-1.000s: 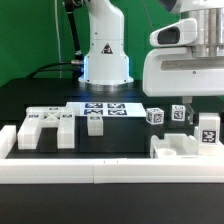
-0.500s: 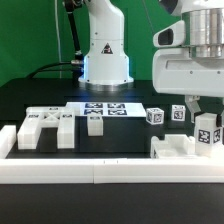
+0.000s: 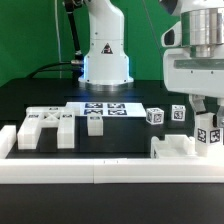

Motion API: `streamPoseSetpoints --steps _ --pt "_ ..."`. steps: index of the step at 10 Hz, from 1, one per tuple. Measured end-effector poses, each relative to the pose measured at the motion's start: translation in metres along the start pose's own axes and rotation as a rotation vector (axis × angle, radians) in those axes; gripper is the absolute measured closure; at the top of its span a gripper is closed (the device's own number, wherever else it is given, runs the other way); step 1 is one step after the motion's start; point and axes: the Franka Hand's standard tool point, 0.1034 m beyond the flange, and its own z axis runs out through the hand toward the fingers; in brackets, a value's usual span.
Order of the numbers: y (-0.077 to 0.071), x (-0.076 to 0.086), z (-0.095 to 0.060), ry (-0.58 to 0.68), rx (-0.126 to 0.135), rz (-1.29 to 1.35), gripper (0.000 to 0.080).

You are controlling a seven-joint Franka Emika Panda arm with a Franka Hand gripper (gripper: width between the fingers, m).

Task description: Assemble chair

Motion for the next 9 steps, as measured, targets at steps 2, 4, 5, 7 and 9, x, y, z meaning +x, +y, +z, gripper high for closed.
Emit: streamPoseSetpoints --steps 2,4,5,7,9 --pt "0.0000 -0.0006 0.0002 0.001 0.000 0.021 0.0509" --pt "0.0001 -0.0009 0.0003 0.000 0.000 -0.042 0.0264" --pt "0.0001 -0.0013 0.0000 -0.001 -0.004 -0.101 0.0171" --pt "-0.0008 -0.0021 -0.0009 -0.003 -0.011 -0.293 0.0156" --pt "-0.0011 -0.0019 -0.0009 -0.004 -0.011 -0.503 0.0151"
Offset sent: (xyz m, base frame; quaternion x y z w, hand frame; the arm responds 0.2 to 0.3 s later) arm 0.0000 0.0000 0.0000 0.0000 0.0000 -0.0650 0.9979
